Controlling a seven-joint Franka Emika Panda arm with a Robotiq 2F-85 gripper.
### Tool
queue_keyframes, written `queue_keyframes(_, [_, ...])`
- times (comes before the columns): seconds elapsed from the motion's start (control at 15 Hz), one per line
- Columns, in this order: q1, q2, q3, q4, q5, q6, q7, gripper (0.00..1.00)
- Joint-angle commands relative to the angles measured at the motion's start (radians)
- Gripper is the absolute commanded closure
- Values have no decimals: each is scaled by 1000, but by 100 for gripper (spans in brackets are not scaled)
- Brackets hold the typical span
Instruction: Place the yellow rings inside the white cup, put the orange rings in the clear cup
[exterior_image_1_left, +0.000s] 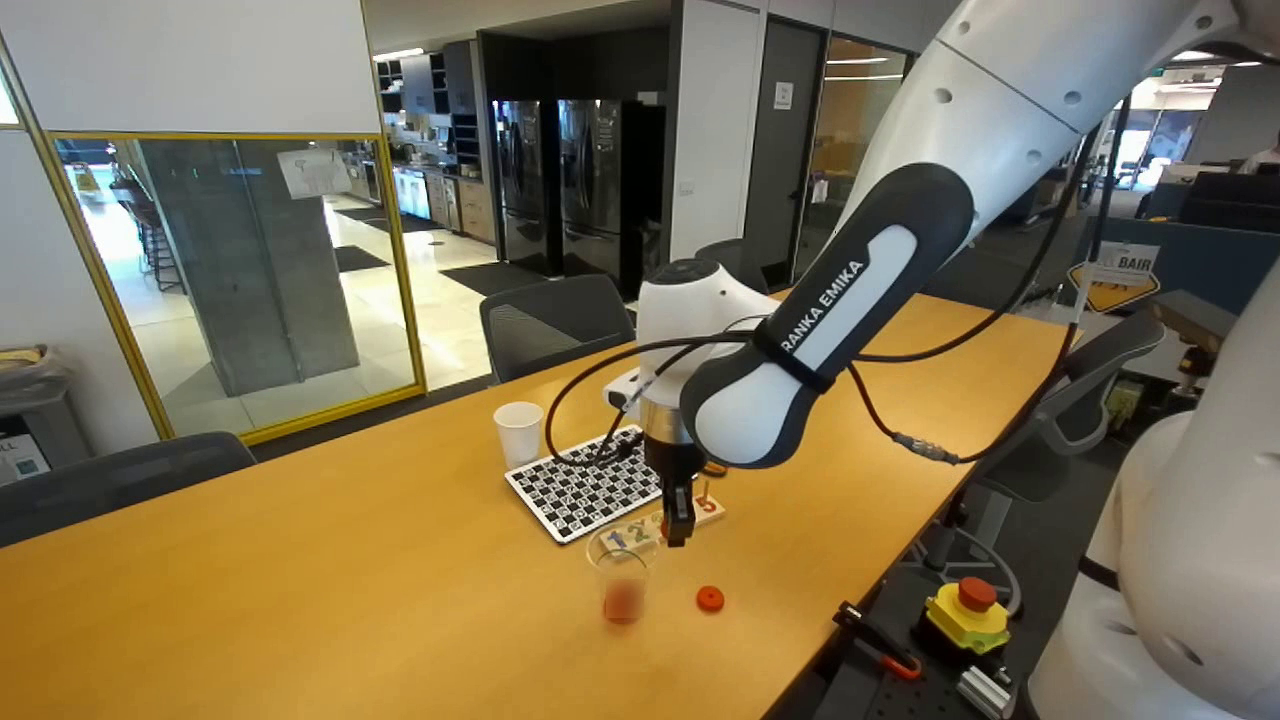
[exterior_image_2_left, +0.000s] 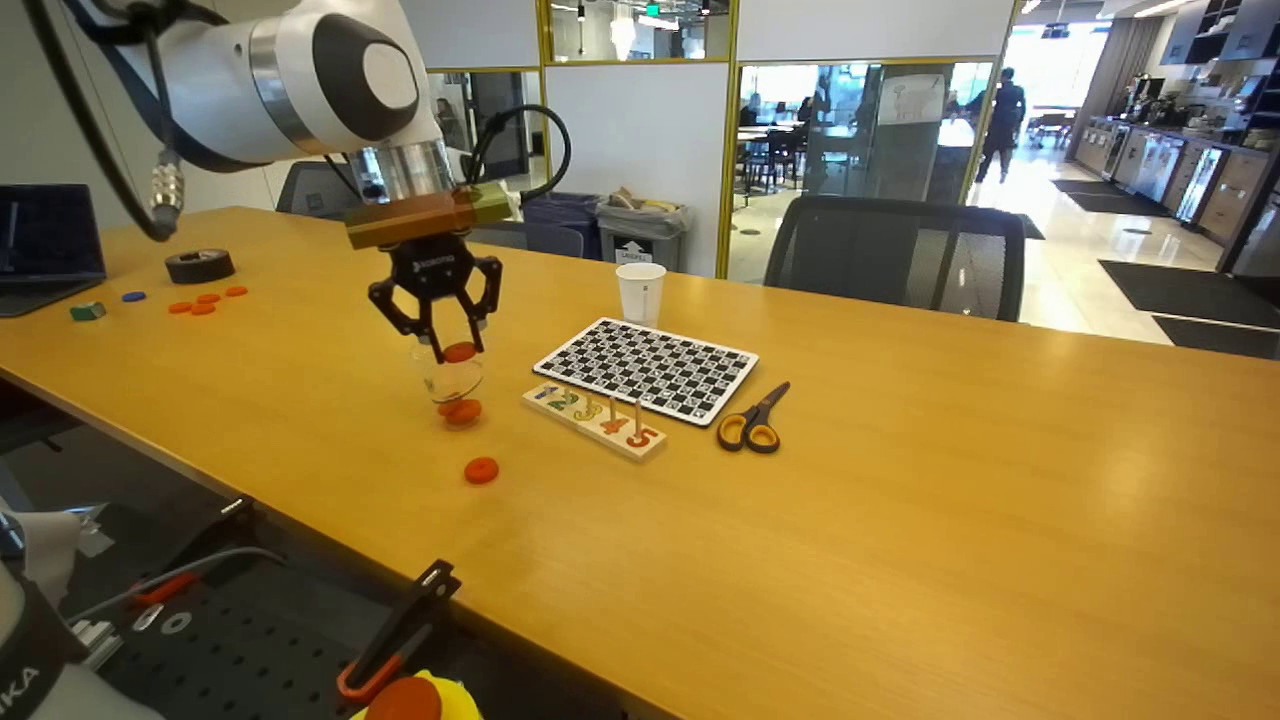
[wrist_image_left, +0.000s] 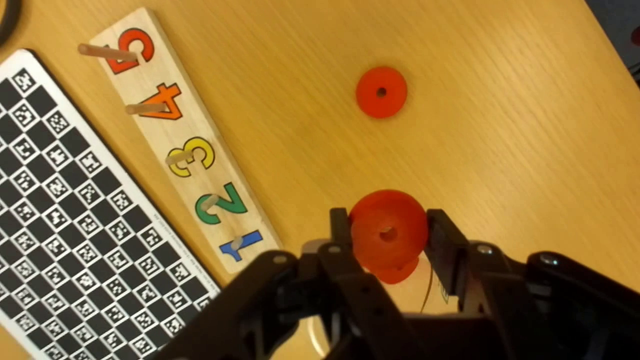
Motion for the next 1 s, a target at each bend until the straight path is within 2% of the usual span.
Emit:
queue_keyframes(0.0, [40,-53,-28,13,181,2,-95,80])
queue_keyframes(0.2, [73,-21,-50,48,356,-3,-207,80])
queue_keyframes(0.47, [87,12,-56,77,517,-16,-312,81])
queue_keyframes(0.93, [67,76,-35,103,616,-19,-375,80])
